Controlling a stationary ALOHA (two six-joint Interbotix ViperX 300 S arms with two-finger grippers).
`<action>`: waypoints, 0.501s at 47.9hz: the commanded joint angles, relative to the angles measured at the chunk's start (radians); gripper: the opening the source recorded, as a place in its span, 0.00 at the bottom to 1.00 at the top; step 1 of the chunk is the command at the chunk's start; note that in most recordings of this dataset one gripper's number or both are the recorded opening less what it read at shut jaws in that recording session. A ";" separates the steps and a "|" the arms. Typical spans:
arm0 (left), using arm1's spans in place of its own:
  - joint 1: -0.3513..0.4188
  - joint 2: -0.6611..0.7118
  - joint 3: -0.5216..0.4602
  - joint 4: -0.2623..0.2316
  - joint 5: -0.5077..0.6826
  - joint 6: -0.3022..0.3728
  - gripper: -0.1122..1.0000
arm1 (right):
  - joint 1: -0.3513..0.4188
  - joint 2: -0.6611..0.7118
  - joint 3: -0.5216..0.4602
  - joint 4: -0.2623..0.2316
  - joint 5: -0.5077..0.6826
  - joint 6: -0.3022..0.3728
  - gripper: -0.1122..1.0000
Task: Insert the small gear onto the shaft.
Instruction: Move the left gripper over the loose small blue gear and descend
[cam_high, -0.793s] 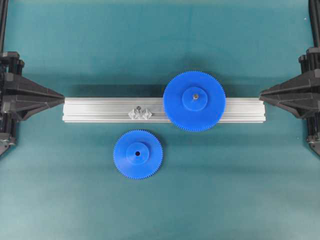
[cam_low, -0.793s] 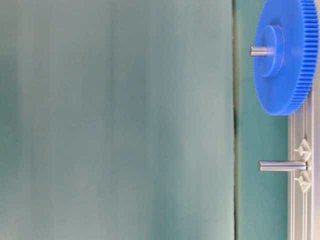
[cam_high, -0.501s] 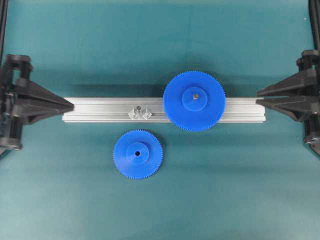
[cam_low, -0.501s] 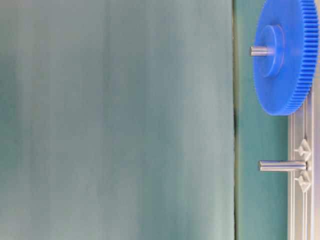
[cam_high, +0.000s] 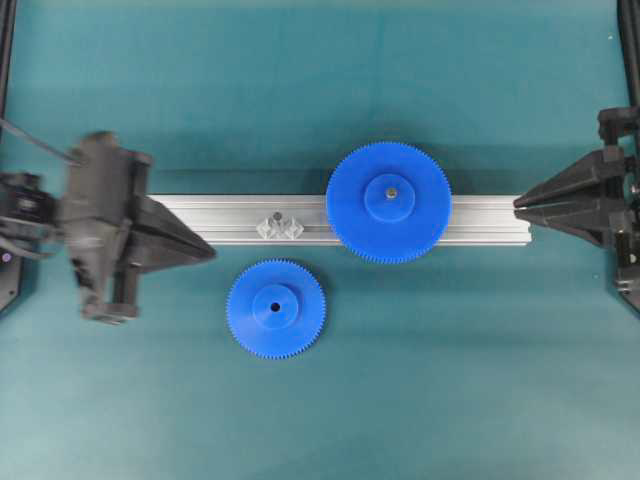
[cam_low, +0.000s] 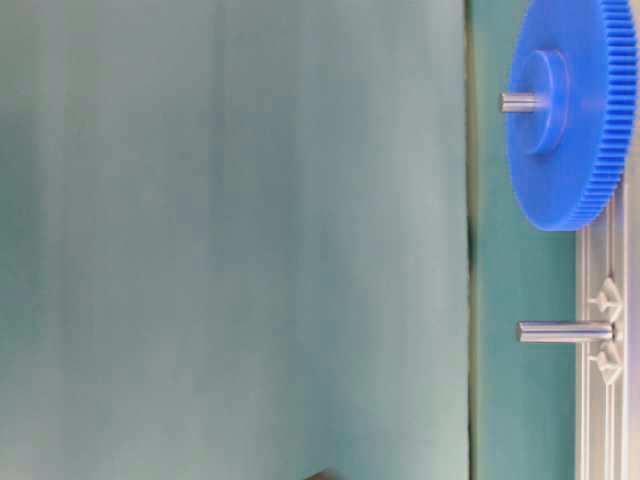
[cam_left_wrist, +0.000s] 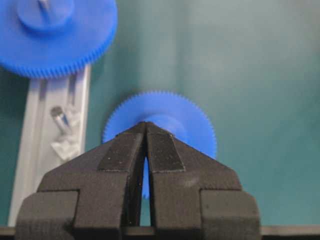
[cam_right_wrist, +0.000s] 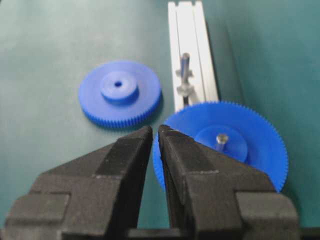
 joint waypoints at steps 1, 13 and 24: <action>-0.006 0.046 -0.054 0.002 0.008 -0.021 0.14 | -0.003 0.012 -0.028 0.000 0.008 0.006 0.34; -0.025 0.161 -0.129 0.003 0.083 -0.021 0.48 | -0.015 0.021 -0.029 0.000 0.072 0.006 0.35; -0.058 0.268 -0.183 0.003 0.133 -0.018 0.92 | -0.035 0.018 -0.029 -0.018 0.077 0.005 0.35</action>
